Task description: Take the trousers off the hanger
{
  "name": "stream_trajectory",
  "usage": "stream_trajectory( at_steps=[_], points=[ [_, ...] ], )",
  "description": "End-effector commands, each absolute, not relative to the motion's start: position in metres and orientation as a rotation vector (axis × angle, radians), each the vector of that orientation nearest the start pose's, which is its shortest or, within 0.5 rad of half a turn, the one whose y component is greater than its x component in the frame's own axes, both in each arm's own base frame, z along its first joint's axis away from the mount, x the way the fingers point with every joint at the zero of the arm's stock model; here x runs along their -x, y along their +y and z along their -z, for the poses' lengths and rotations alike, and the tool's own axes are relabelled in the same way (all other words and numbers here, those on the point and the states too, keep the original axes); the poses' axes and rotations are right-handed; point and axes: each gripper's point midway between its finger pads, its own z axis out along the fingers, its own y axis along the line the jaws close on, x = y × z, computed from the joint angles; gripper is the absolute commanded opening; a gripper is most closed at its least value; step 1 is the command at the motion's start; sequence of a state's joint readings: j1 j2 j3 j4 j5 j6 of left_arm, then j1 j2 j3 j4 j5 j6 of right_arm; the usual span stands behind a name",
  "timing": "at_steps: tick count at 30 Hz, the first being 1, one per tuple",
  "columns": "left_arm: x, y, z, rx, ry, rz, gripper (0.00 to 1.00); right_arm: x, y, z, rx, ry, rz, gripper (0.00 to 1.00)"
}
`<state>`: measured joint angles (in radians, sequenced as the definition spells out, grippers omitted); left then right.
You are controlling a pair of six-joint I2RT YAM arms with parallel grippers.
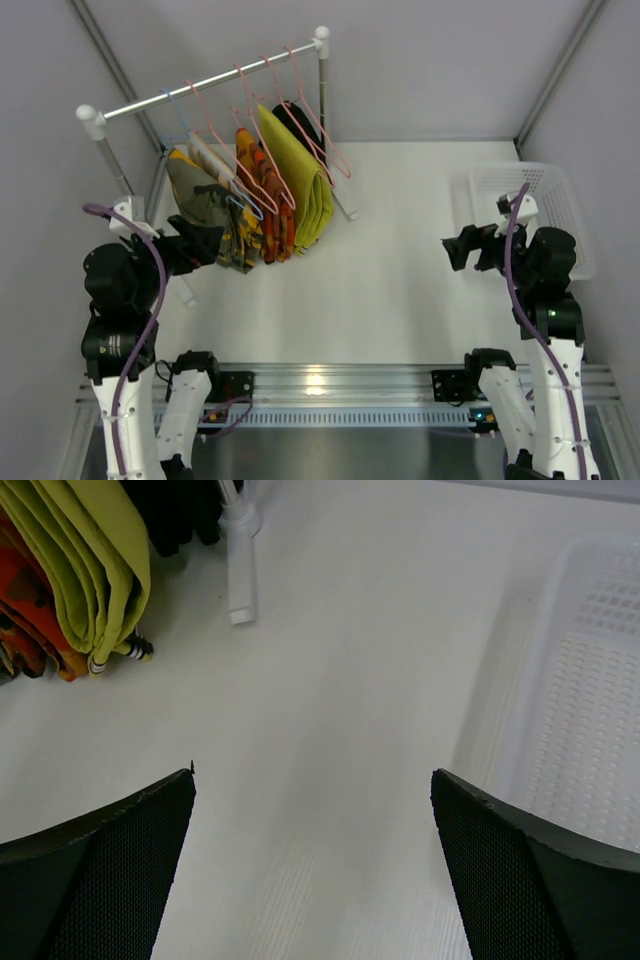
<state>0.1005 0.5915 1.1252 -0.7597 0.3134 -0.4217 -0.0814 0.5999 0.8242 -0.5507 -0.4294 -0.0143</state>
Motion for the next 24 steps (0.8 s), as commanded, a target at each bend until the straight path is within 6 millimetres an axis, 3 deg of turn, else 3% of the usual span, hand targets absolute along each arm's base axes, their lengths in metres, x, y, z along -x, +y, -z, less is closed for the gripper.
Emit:
stream_trajectory(
  at_steps=[1, 3, 8, 18, 24],
  points=[
    [-0.221, -0.073, -0.391, 0.286, 1.611, 0.770, 0.98, -0.243, 0.055, -0.267, 0.233, 1.855, -0.362, 1.00],
    [-0.229, -0.081, -0.403, 0.298, 1.541, 0.878, 0.97, -0.244, 0.055, -0.268, 0.236, 1.859, -0.362, 0.99],
    [-0.256, -0.084, -0.408, 0.363, 1.472, 1.009, 0.91, -0.245, 0.056, -0.272, 0.243, 1.855, -0.370, 0.99],
    [-0.313, -0.063, -0.412, 0.493, 1.395, 0.992, 0.73, -0.255, 0.057, -0.279, 0.247, 1.853, -0.385, 1.00],
    [-0.337, -0.050, -0.416, 0.526, 1.319, 0.973, 0.71, -0.261, 0.057, -0.279, 0.244, 1.863, -0.386, 0.99]
  ],
)
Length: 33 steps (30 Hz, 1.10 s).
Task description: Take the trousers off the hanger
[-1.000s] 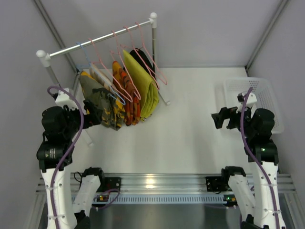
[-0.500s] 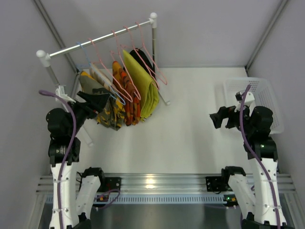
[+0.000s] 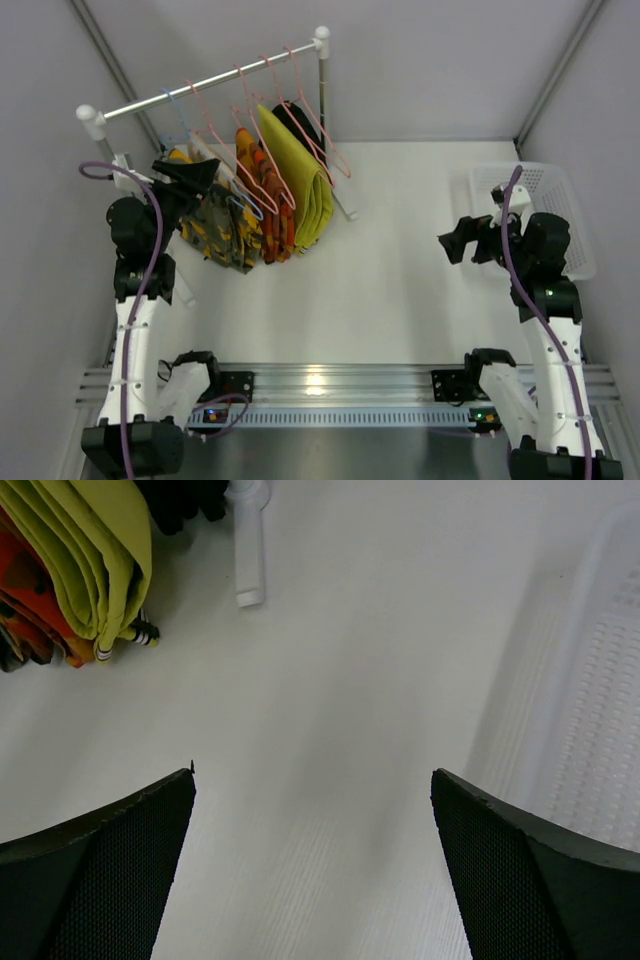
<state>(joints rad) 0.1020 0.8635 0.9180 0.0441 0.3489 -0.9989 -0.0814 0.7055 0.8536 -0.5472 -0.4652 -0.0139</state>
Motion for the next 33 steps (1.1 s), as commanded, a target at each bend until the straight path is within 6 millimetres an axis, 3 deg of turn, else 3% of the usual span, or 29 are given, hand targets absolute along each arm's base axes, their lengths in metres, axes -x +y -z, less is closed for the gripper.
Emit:
stream_trajectory(
  at_steps=[1, 5, 8, 11, 15, 19, 26, 33],
  points=[
    [-0.341, -0.050, -0.415, 0.539, 1.319, 0.987, 0.70, -0.261, 0.056, -0.278, 0.244, 1.864, -0.386, 0.99],
    [-0.356, -0.052, -0.414, 0.555, 1.309, 1.038, 0.60, -0.263, 0.056, -0.278, 0.244, 1.864, -0.386, 0.99],
    [-0.367, -0.044, -0.409, 0.615, 1.303, 1.043, 0.36, -0.264, 0.056, -0.278, 0.241, 1.866, -0.384, 0.99],
    [-0.373, -0.037, -0.411, 0.647, 1.272, 1.062, 0.23, -0.264, 0.055, -0.279, 0.241, 1.863, -0.381, 1.00],
    [-0.372, -0.038, -0.424, 0.611, 1.231, 1.100, 0.22, -0.267, 0.055, -0.274, 0.240, 1.870, -0.385, 0.99],
    [-0.369, -0.040, -0.430, 0.578, 1.206, 1.108, 0.27, -0.269, 0.057, -0.271, 0.212, 1.883, -0.413, 1.00],
    [-0.385, -0.030, -0.416, 0.619, 1.215, 1.105, 0.30, -0.271, 0.058, -0.272, 0.207, 1.886, -0.421, 1.00],
    [-0.401, -0.034, -0.409, 0.582, 1.231, 1.171, 0.27, -0.273, 0.058, -0.268, 0.202, 1.896, -0.426, 0.99]
  ],
)
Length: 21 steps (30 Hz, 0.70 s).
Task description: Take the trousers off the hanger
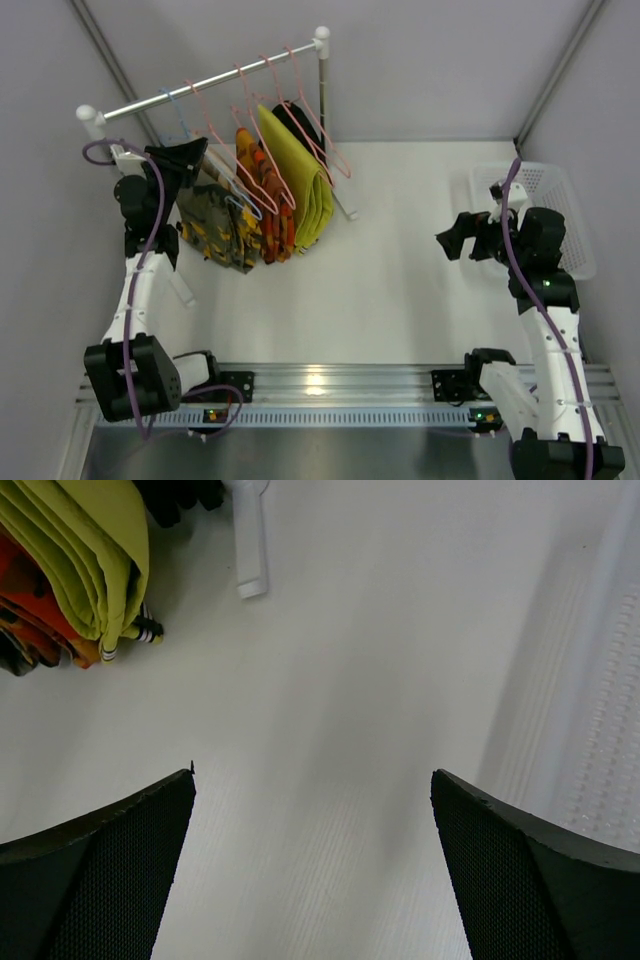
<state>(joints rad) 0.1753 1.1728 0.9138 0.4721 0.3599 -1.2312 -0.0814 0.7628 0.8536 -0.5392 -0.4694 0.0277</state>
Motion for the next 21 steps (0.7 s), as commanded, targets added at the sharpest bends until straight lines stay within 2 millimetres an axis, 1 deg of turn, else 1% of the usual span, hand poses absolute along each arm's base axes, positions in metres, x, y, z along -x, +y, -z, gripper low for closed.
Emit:
stream_trajectory(
  at_steps=[1, 8, 12, 14, 18, 19, 21],
  points=[
    [-0.402, -0.034, -0.409, 0.580, 1.233, 1.176, 0.27, -0.273, 0.058, -0.268, 0.202, 1.896, -0.426, 0.99],
    [-0.413, -0.036, -0.402, 0.569, 1.260, 1.184, 0.26, -0.275, 0.057, -0.265, 0.200, 1.904, -0.422, 1.00],
    [-0.416, -0.038, -0.401, 0.568, 1.265, 1.214, 0.29, -0.275, 0.057, -0.265, 0.199, 1.906, -0.425, 0.99],
    [-0.417, -0.038, -0.400, 0.578, 1.263, 1.222, 0.29, -0.275, 0.057, -0.266, 0.201, 1.903, -0.425, 0.99],
    [-0.411, -0.039, -0.405, 0.569, 1.242, 1.236, 0.20, -0.275, 0.057, -0.269, 0.203, 1.898, -0.425, 0.99],
    [-0.410, -0.039, -0.406, 0.566, 1.239, 1.237, 0.13, -0.275, 0.058, -0.270, 0.205, 1.895, -0.426, 0.99],
    [-0.404, -0.041, -0.414, 0.551, 1.230, 1.248, 0.02, -0.274, 0.059, -0.271, 0.209, 1.893, -0.432, 0.99]
  ],
)
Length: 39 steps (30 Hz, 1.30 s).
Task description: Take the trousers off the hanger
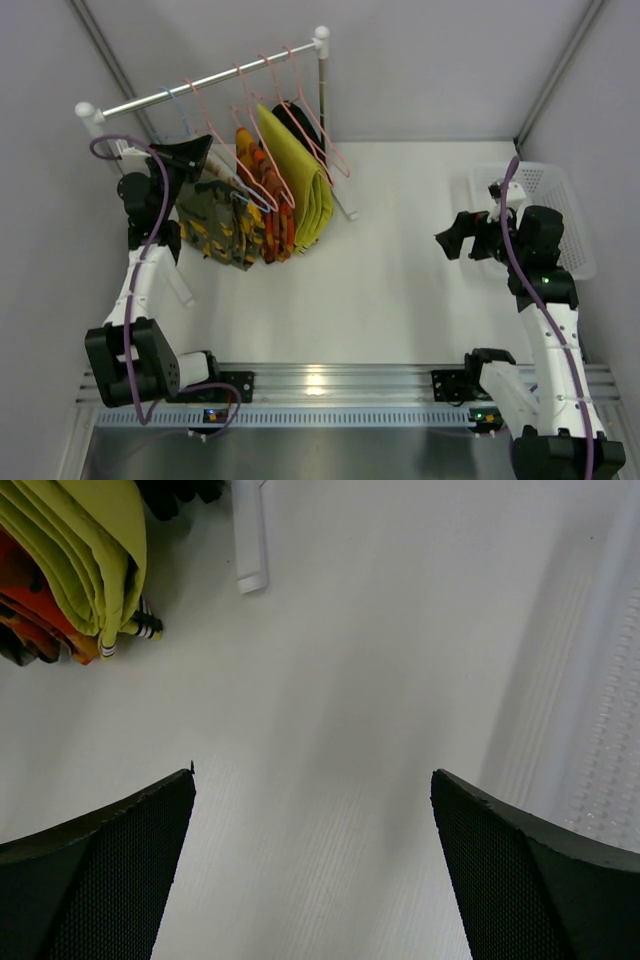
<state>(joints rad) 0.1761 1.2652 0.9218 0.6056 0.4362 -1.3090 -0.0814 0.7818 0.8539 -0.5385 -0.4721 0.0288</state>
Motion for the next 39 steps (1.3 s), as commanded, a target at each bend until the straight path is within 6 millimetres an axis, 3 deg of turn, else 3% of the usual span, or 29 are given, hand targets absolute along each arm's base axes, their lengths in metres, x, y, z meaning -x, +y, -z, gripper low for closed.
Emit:
stream_trajectory(
  at_steps=[1, 7, 19, 27, 34, 37, 39],
  points=[
    [-0.402, -0.041, -0.416, 0.551, 1.228, 1.246, 0.00, -0.273, 0.059, -0.271, 0.211, 1.895, -0.433, 1.00],
    [-0.377, -0.040, -0.442, 0.570, 1.192, 1.235, 0.00, -0.269, 0.061, -0.274, 0.224, 1.892, -0.439, 1.00],
    [-0.317, -0.048, -0.537, 0.444, 1.045, 1.229, 0.00, -0.259, 0.073, -0.290, 0.257, 1.849, -0.513, 1.00],
    [-0.290, -0.067, -0.555, 0.346, 1.061, 1.293, 0.00, -0.259, 0.084, -0.311, 0.321, 1.772, -0.554, 1.00],
    [-0.244, -0.089, -0.565, 0.189, 1.082, 1.311, 0.00, -0.254, 0.101, -0.345, 0.373, 1.616, -0.627, 1.00],
    [-0.224, -0.096, -0.571, 0.142, 1.069, 1.322, 0.00, -0.250, 0.113, -0.358, 0.439, 1.506, -0.652, 1.00],
    [-0.219, -0.097, -0.572, 0.158, 1.079, 1.332, 0.00, -0.243, 0.135, -0.365, 0.508, 1.454, -0.685, 0.99]
  ],
)
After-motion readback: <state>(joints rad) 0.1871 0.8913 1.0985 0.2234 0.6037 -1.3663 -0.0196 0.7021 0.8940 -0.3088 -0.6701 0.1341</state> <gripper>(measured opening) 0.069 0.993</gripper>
